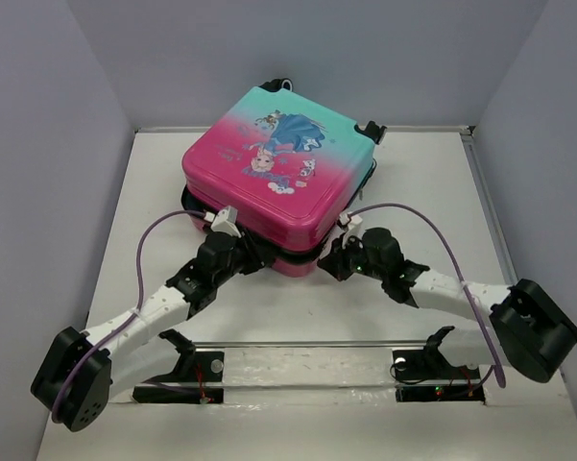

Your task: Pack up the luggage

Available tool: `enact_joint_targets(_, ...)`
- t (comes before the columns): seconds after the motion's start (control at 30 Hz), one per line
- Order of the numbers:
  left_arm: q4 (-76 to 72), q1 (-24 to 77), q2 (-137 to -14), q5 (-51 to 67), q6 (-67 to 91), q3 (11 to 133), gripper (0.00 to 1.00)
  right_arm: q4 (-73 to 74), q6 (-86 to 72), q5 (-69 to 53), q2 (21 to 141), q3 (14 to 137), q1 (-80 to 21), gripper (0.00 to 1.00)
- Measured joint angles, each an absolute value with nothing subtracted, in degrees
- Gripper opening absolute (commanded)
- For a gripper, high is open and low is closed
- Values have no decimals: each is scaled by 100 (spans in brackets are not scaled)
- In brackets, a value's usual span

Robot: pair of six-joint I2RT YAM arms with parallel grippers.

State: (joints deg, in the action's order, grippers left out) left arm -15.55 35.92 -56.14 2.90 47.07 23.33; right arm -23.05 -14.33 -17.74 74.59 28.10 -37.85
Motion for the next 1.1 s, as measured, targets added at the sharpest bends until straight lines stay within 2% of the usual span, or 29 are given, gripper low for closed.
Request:
enact_joint_targets(0.2, -1793, 3701, -5837, 183, 4840, 2383, 18, -1529, -1927, -508, 6624, 2609, -5039, 7)
enact_joint_targets(0.37, -2001, 3785, -6139, 185, 4941, 2495, 8, -1240, -2477, 320, 6141, 2497, -5664, 7)
enact_joint_targets(0.53, -2307, 3946, -6517, 134, 5011, 2630, 6, -913, -2860, 423, 7000, 2862, -6818, 7)
enact_joint_targets(0.67, -2401, 4082, -6578, 10, 5002, 2639, 6, -762, -2945, 742, 7957, 3719, -7000, 7)
enact_joint_targets(0.77, -2329, 4117, -6514, -62, 4954, 2639, 6, -676, -3004, 1223, 8191, 4281, -7041, 8)
enact_joint_targets(0.8, -2224, 4132, -6412, -123, 4895, 2639, 6, -668, -3033, 1369, 8165, 4357, -7052, 11)
enact_joint_targets(0.83, -2115, 4143, -6285, -204, 4849, 2639, 6, -655, -3087, 1557, 8079, 4377, -7061, 24)
enact_joint_targets(0.87, -2025, 4143, -6123, -305, 4818, 2639, 6, -580, -3144, 1739, 7948, 4346, -7059, 33)
enact_joint_targets(0.9, -1968, 4141, -5946, -390, 4724, 2639, 10, -484, -3238, 1874, 7789, 4274, -7035, 42)
enact_joint_targets(0.93, -1942, 4141, -5765, -467, 4694, 2639, 13, -357, -3363, 1999, 7546, 4141, -6991, 57)
enact_joint_targets(0.97, -1900, 4141, -5586, -541, 4652, 2644, 27, -239, -3452, 2097, 7345, 3997, -6941, 62)
enact_joint_targets(1.0, -1883, 4139, -5498, -576, 4624, 2650, 34, -106, -3581, 2187, 7146, 3874, -6882, 65)
enact_joint_targets(1.07, -1752, 4136, -5393, -635, 4552, 2705, 45, 119, -3732, 2287, 6764, 3603, -6665, 66)
enact_joint_targets(1.1, -1702, 4136, -5384, -655, 4521, 2705, 47, 263, -3815, 2357, 6554, 3446, -6517, 65)
